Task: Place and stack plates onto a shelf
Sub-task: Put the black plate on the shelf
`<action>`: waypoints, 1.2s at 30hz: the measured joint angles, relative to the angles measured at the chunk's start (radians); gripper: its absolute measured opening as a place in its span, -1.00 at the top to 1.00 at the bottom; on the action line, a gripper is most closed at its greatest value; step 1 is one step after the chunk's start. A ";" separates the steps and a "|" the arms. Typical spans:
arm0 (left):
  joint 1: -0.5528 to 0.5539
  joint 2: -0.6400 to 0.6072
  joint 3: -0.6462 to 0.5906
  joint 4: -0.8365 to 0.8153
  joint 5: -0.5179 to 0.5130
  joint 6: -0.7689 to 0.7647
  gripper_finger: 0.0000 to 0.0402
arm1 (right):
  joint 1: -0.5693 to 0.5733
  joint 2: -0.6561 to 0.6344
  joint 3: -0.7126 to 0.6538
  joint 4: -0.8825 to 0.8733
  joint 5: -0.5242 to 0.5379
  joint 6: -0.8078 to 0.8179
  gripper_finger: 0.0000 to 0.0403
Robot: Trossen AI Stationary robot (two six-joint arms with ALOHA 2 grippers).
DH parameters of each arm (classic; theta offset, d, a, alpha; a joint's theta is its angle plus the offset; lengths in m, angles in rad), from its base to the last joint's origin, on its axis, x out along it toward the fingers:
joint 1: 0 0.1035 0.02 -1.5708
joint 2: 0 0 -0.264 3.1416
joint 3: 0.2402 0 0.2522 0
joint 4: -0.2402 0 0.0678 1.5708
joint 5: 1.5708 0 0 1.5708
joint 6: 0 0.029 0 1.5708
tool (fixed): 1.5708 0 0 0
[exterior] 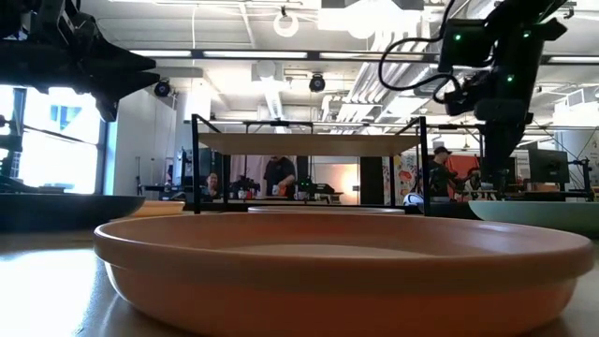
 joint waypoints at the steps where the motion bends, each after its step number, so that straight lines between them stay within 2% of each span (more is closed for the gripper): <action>1: 0.000 0.000 0.000 0.000 0.000 0.000 0.46 | -0.007 0.010 0.008 0.000 -0.001 -0.005 0.30; 7: 0.000 0.000 0.000 0.000 0.000 0.000 0.46 | -0.033 0.068 0.064 -0.004 -0.001 -0.045 0.30; 16: 0.000 0.000 0.000 0.000 0.000 0.000 0.46 | -0.037 0.175 0.115 -0.015 0.011 -0.196 0.30; 29: 0.000 0.000 0.000 0.000 0.000 0.000 0.46 | -0.050 0.348 0.113 0.010 0.125 -0.158 0.30; 36: 0.000 0.000 0.000 0.000 0.000 0.000 0.46 | -0.048 0.381 0.113 0.013 0.154 -0.160 0.30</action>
